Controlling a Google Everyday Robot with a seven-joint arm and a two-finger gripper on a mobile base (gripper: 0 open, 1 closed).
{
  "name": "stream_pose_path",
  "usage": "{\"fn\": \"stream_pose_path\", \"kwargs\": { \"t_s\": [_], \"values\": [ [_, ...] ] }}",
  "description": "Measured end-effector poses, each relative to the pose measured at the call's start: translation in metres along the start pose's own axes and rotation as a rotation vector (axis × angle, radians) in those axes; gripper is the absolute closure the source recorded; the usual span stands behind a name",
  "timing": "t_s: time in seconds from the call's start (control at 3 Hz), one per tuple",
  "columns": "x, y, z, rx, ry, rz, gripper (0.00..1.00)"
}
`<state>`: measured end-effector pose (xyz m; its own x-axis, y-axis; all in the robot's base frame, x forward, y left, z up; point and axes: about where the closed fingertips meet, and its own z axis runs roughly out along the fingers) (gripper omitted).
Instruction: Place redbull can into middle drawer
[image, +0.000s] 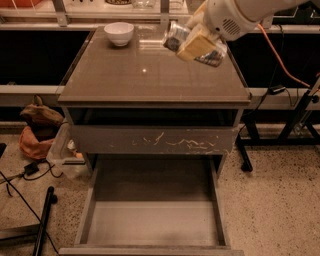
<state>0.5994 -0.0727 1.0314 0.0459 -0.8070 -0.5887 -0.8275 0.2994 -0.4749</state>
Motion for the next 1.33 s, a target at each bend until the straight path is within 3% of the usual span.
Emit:
{"fn": "stream_pose_path", "kwargs": {
  "t_s": [0.67,1.0,1.33],
  "values": [
    [0.012,0.029,0.013,-0.038,0.009,0.008,1.0],
    [0.019,0.073,0.013,-0.058,-0.022,0.027,1.0],
    [0.046,0.132,0.031,-0.142,-0.017,0.05,1.0]
  ]
}}
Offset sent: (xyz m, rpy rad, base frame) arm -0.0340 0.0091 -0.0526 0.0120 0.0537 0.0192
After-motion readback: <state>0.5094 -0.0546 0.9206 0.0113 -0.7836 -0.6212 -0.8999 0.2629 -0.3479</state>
